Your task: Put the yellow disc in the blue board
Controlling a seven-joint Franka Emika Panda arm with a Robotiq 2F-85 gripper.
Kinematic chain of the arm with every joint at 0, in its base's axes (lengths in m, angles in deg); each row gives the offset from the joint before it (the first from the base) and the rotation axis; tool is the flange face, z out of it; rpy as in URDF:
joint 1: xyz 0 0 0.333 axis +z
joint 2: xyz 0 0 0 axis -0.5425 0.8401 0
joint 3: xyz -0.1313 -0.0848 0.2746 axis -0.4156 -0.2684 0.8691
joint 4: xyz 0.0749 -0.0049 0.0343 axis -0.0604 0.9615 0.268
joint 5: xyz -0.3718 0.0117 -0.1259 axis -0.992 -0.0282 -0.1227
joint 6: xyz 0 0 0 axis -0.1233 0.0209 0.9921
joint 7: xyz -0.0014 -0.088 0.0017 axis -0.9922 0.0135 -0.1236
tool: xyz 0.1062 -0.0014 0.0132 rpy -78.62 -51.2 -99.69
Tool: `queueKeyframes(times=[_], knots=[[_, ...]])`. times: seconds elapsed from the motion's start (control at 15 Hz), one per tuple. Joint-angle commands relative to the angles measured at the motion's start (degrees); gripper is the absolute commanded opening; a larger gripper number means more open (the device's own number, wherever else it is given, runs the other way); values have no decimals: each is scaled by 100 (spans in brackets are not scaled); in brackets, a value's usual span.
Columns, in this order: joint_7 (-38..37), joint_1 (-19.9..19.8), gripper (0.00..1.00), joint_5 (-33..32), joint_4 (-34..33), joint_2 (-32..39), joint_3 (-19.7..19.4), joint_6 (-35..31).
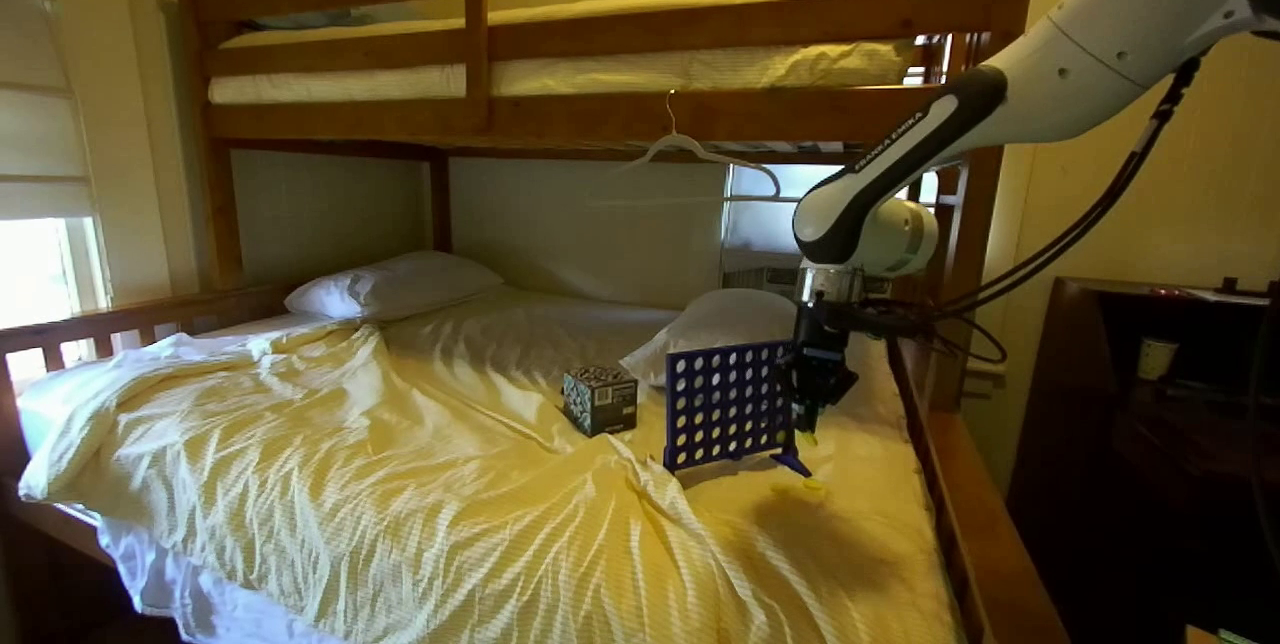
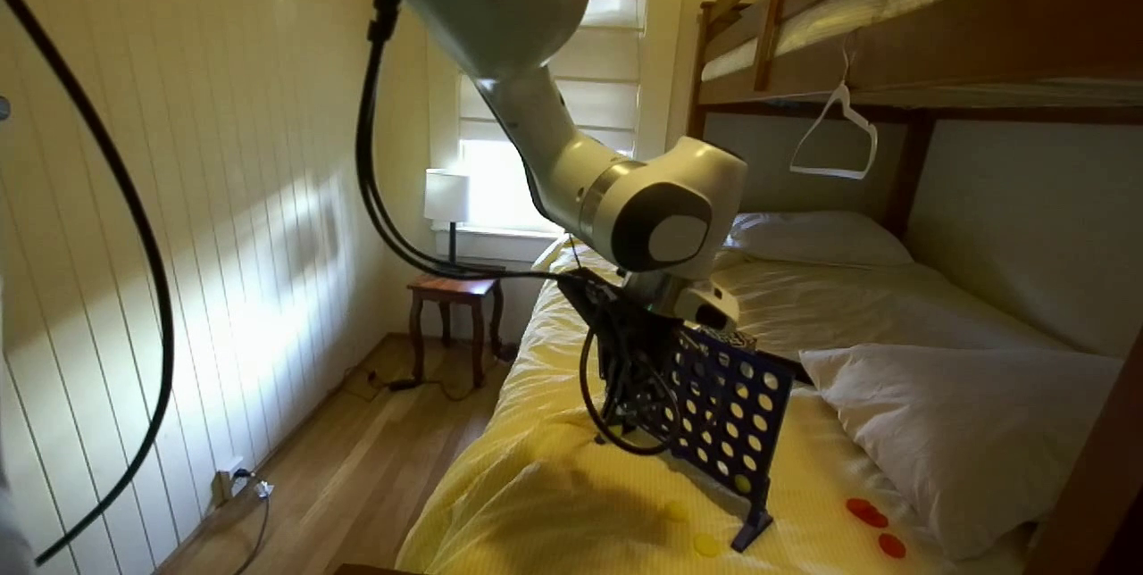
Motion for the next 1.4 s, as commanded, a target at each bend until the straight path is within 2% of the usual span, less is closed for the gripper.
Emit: queueKeyframes(times=[0.0, 0.4, 0.93, 1.33], knots=[[-428, -35, 2, 443, 380, -583, -84, -78], [-718, -100, 2, 982, 546, -1074, -245, -380], [-731, -213, 2, 1683, 477, -1139, -420, -876], [-761, -254, 2, 2631, 437, -1152, -471, -1070]])
